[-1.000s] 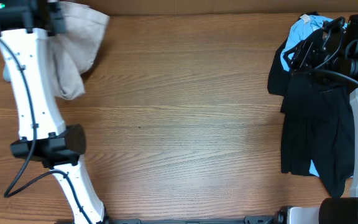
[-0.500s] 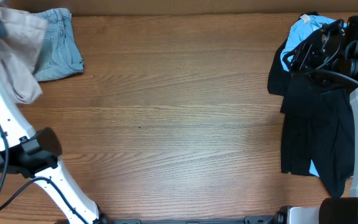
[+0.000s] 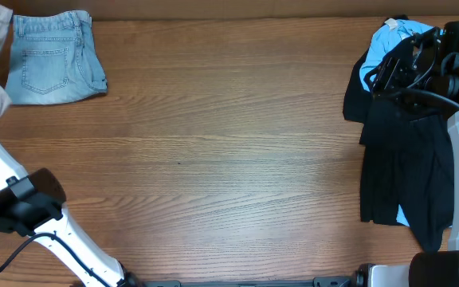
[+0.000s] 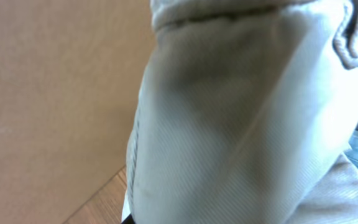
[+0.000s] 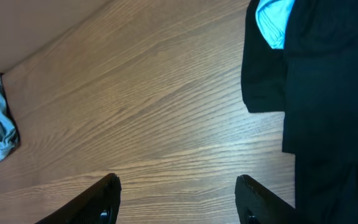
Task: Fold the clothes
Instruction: 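Lower the shorts onto the jeans at top left with the left gripper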
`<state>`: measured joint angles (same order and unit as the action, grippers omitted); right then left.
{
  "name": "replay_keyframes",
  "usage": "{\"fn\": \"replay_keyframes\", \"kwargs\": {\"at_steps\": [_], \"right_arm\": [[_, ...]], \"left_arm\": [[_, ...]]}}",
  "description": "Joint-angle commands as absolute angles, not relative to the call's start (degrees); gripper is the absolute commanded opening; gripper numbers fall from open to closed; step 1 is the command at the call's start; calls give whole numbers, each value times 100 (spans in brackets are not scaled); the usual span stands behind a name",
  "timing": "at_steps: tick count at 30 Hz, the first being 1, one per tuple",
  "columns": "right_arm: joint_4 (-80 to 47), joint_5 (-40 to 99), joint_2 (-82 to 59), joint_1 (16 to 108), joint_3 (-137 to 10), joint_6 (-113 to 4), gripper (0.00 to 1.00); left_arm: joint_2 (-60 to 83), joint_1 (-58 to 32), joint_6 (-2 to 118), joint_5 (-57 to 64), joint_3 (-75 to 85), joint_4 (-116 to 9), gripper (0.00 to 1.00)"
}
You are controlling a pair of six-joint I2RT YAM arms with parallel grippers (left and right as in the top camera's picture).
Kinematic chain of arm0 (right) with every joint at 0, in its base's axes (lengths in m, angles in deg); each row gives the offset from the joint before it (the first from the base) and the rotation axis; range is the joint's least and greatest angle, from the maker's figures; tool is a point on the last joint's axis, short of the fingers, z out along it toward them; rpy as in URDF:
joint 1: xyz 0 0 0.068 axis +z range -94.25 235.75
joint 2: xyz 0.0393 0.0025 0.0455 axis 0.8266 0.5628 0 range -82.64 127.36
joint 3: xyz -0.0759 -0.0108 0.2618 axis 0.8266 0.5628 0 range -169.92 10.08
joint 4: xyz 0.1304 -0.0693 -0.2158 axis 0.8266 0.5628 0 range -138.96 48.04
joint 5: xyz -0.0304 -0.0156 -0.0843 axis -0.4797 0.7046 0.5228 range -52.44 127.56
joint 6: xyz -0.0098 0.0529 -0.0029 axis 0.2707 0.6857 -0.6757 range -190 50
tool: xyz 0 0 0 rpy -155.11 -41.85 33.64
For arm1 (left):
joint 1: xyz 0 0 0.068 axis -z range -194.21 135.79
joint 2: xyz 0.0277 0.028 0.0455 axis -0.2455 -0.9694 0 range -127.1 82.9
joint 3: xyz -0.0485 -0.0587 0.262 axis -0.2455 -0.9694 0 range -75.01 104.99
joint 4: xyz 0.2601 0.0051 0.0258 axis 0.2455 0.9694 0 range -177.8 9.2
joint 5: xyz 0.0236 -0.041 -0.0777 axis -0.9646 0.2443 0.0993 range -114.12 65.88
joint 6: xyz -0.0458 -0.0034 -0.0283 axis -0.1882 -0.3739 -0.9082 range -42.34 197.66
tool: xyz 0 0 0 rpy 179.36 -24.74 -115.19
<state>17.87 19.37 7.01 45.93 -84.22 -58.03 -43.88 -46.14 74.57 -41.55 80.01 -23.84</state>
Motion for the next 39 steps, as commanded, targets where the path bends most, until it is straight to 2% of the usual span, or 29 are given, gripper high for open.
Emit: {"fn": "replay_keyframes", "kwargs": {"at_steps": [1, 14, 28, 30, 31, 32, 33, 34, 39], "right_arm": [[1870, 2022, 740, 4567, -8387, -5827, 63], [1933, 2085, 740, 4606, -8387, -5823, 63], [1865, 2105, 740, 4604, -8387, -5825, 63], [1863, 2105, 742, 4604, -8387, -5825, 63], [1865, 2105, 742, 4604, -8387, -5825, 63], [1865, 2105, 744, 4604, -8387, -5825, 63], [1865, 2105, 744, 4604, -8387, -5827, 63], [1868, 2105, 744, 4604, -8387, -5827, 63], [1913, 2107, 744, 4604, -8387, -5829, 63]], "left_arm": [[-4338, -4767, 7337, -4422, 7483, -2734, 4], [-4338, -4611, 7334, -3983, 6299, -3593, 4], [-4342, -3459, 7334, -3795, 5820, -3955, 4], [-4342, -3280, 7334, -3757, 5820, -3846, 15], [-4342, -3188, 7334, -3703, 5820, -3824, 25], [-4344, -3103, 7334, -3622, 5820, -3813, 53], [-4346, -3035, 7332, -3594, 5820, -3809, 92], [-4349, -2959, 7334, -3587, 5820, -3807, 100], [-4346, -2756, 7337, -3655, 5822, -3861, 100]]}}
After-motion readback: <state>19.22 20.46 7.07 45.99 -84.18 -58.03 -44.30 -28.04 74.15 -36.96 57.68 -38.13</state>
